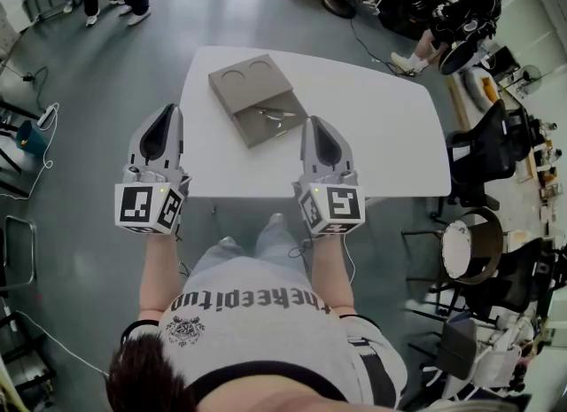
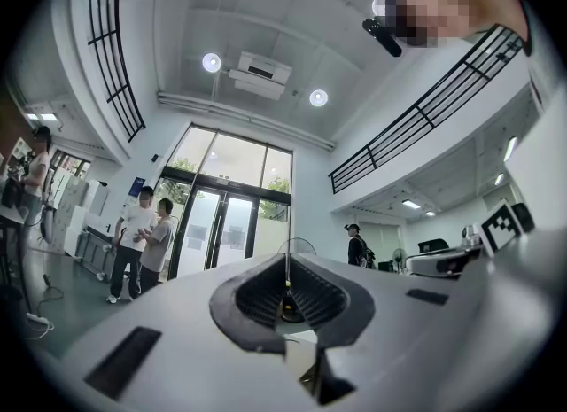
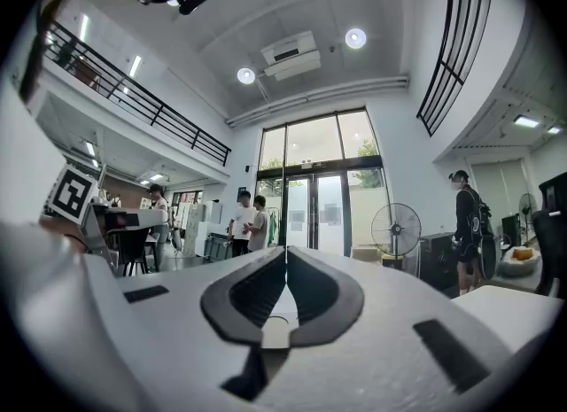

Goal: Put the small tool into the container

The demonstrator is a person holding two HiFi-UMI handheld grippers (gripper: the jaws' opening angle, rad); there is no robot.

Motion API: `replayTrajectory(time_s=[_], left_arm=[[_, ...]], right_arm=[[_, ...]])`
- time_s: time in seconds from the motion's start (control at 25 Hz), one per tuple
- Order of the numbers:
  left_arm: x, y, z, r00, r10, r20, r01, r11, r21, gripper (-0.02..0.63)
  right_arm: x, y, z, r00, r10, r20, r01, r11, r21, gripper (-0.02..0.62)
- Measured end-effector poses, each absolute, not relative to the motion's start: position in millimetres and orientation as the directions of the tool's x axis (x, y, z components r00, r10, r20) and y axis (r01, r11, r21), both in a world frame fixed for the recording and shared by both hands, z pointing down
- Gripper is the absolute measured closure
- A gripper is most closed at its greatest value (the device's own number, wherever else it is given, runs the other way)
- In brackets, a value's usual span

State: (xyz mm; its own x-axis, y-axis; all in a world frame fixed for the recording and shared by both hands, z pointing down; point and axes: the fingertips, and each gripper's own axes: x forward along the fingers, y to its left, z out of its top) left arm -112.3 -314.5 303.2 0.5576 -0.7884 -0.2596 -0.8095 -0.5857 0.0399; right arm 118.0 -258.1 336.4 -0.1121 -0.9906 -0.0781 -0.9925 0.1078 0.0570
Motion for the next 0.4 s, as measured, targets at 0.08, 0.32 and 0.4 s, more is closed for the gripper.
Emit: replayTrajectory(time_s=[0.08,0.32,0.4], left_arm=[[-113.0,-314.6,302.3,0.560,-0.786,-0.263,-0.806,-0.590,0.045,0.592],[-112.5,-313.3,300.4,0.566,-0.786,-0.249,-0.803,-0.594,0.050,0.592],[-113.6,-314.9,301.1,0.567,-0.783,-0.255,-0.802,-0.596,0.047,0.592]], right_arm=[[117.5,-258.7,335.4,-0.112,-0.990,-0.082,-0.993,0.108,0.054,0.594],[114.4,-258.8,333.3,-0.111,-0.990,-0.090,-0.993,0.107,0.049,0.594],[112.9,-259.7,333.6,-0.111,-0.990,-0.090,-0.993,0.108,0.047,0.594]])
